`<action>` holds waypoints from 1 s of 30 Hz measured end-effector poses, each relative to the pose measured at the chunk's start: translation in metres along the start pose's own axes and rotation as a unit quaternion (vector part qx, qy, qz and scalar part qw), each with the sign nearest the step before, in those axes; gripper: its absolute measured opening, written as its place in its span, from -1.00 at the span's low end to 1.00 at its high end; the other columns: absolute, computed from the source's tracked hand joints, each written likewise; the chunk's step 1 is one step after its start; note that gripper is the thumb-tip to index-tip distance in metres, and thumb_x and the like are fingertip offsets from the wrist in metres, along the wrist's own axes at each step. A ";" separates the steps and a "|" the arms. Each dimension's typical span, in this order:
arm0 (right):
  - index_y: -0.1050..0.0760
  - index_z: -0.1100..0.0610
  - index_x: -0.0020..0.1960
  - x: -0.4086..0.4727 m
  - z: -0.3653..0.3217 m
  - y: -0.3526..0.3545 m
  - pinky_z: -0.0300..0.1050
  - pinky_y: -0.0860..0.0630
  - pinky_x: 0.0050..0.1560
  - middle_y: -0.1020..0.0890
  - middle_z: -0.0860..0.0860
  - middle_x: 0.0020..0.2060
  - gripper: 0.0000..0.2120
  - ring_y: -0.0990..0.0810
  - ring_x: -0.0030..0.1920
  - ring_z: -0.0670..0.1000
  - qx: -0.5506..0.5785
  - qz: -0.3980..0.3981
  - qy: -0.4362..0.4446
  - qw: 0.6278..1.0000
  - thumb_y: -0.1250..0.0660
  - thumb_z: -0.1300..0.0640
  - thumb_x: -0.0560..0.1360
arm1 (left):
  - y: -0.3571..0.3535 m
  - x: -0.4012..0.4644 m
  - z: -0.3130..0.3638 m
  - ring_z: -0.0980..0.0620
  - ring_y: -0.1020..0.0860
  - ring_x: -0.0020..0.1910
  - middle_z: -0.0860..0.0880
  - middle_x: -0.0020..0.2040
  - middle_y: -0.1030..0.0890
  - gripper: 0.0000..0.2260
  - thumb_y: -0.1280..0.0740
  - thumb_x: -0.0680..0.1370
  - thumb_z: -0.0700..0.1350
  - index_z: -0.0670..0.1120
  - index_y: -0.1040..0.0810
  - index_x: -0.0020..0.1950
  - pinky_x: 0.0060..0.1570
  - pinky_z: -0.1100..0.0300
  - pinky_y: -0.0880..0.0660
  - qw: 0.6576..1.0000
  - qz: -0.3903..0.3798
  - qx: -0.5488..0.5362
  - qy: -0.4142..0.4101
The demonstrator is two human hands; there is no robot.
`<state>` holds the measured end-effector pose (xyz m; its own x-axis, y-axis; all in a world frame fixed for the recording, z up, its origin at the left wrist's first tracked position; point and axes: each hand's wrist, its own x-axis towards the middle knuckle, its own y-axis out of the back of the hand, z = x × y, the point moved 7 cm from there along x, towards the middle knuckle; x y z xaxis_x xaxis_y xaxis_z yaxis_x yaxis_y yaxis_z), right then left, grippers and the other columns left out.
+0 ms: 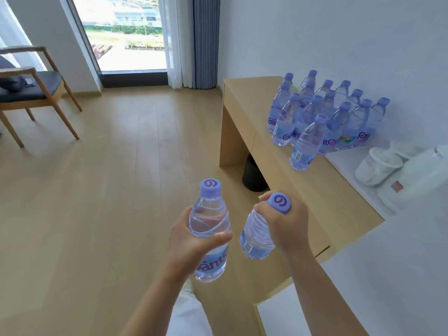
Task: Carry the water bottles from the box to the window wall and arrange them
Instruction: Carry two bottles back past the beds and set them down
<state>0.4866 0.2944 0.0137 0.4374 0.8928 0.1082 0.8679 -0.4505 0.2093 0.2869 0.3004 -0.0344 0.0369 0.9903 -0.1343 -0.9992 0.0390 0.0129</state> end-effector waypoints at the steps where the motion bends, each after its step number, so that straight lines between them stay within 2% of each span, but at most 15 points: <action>1: -0.53 0.11 -0.32 0.016 0.000 -0.008 -0.26 -0.50 -0.34 -0.53 -0.12 -0.48 -0.91 -0.51 -0.39 -0.11 0.004 0.012 -0.003 1.000 -0.33 0.13 0.18 | 0.001 0.021 0.003 0.05 -0.68 -0.21 0.01 -0.17 -0.70 -0.40 -0.52 -0.02 0.06 -0.04 -0.60 -0.01 -0.30 0.33 -0.53 1.000 -0.012 0.004 -0.003; 5: -0.53 0.08 -0.36 0.081 -0.008 -0.047 -0.33 -0.46 -0.39 -0.52 -0.14 -0.51 -0.95 -0.48 -0.43 -0.16 0.007 0.051 -0.007 0.999 -0.31 0.14 0.18 | 0.008 0.108 0.021 0.03 -0.67 -0.17 -0.02 -0.14 -0.70 -0.39 -0.52 0.01 0.06 -0.05 -0.58 0.03 -0.24 0.27 -0.54 0.997 -0.070 0.018 -0.003; 7: -0.53 0.08 -0.34 0.113 -0.012 -0.066 -0.27 -0.48 -0.34 -0.53 -0.14 -0.49 -0.97 -0.49 -0.40 -0.15 0.017 0.066 -0.020 0.997 -0.36 0.16 0.20 | 0.013 0.152 0.034 0.01 -0.67 -0.17 -0.04 -0.13 -0.69 -0.39 -0.52 0.02 0.05 -0.07 -0.58 0.04 -0.25 0.28 -0.55 0.995 -0.098 0.025 -0.005; 9: -0.55 0.10 -0.32 0.142 -0.016 -0.080 -0.20 -0.49 -0.30 -0.55 -0.13 -0.46 -0.90 -0.52 -0.37 -0.11 0.021 0.087 -0.025 0.996 -0.42 0.28 0.27 | 0.017 0.195 0.048 0.01 -0.67 -0.18 -0.05 -0.13 -0.69 -0.40 -0.53 0.02 0.04 -0.08 -0.58 0.03 -0.28 0.31 -0.53 0.992 -0.119 0.025 -0.011; 12: -0.57 0.15 -0.28 0.180 -0.018 -0.097 -0.31 -0.47 -0.31 -0.56 -0.11 -0.42 -0.87 -0.51 -0.36 -0.15 0.013 0.123 -0.026 0.992 -0.40 0.36 0.32 | 0.016 0.250 0.064 0.01 -0.67 -0.16 -0.03 -0.12 -0.69 -0.41 -0.53 0.02 0.05 -0.06 -0.58 0.02 -0.25 0.27 -0.55 0.988 -0.146 0.034 -0.018; 17: -0.55 0.17 -0.31 0.235 -0.019 -0.118 -0.43 -0.39 -0.39 -0.53 -0.14 -0.49 -0.90 -0.47 -0.42 -0.21 0.012 0.144 -0.031 0.989 -0.40 0.34 0.30 | 0.000 0.320 0.065 -0.02 -0.67 -0.15 -0.03 -0.13 -0.69 -0.41 -0.53 0.02 0.06 -0.03 -0.57 0.02 -0.15 0.08 -0.59 0.983 -0.180 0.036 -0.009; 19: -0.53 0.19 -0.33 0.259 -0.018 -0.124 -0.43 -0.38 -0.40 -0.51 -0.11 -0.49 -0.95 -0.44 -0.44 -0.20 0.014 0.151 -0.029 0.988 -0.39 0.22 0.23 | -0.009 0.348 0.063 0.00 -0.67 -0.17 -0.02 -0.14 -0.69 -0.41 -0.53 0.00 0.07 -0.03 -0.57 0.00 -0.18 0.12 -0.57 0.981 -0.189 0.034 -0.002; 21: -0.52 0.21 -0.34 0.287 -0.017 -0.129 -0.44 -0.38 -0.40 -0.52 -0.06 -0.49 -0.89 -0.44 -0.44 -0.20 0.011 0.152 -0.022 0.988 -0.34 0.17 0.18 | -0.020 0.378 0.062 0.02 -0.67 -0.19 0.00 -0.15 -0.69 -0.41 -0.52 -0.01 0.07 -0.02 -0.57 -0.01 -0.22 0.18 -0.56 0.980 -0.195 0.032 0.004; 25: -0.50 0.17 -0.33 0.355 -0.011 -0.140 -0.40 -0.38 -0.41 -0.51 -0.03 -0.49 -0.90 -0.44 -0.43 -0.15 0.005 0.135 -0.022 0.991 -0.34 0.17 0.17 | -0.046 0.443 0.072 0.03 -0.67 -0.21 -0.01 -0.17 -0.69 -0.39 -0.52 -0.02 0.05 -0.06 -0.57 0.00 -0.29 0.29 -0.53 0.978 -0.209 0.024 -0.004; 30: -0.47 0.30 -0.32 0.451 -0.007 -0.143 -0.31 -0.38 -0.39 -0.51 0.07 -0.45 -0.87 -0.44 -0.40 -0.07 -0.003 0.137 -0.011 0.991 -0.41 0.27 0.25 | -0.082 0.528 0.094 -0.01 -0.67 -0.19 -0.04 -0.16 -0.69 -0.38 -0.52 -0.02 0.03 -0.08 -0.57 0.01 -0.26 0.21 -0.55 0.974 -0.227 0.021 -0.004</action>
<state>0.5582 0.7611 0.0394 0.6612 0.7371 0.1397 0.7149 -0.6755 0.1805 0.3897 0.8331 -0.0128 0.4741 0.8712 -0.1273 -0.8787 0.4773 -0.0056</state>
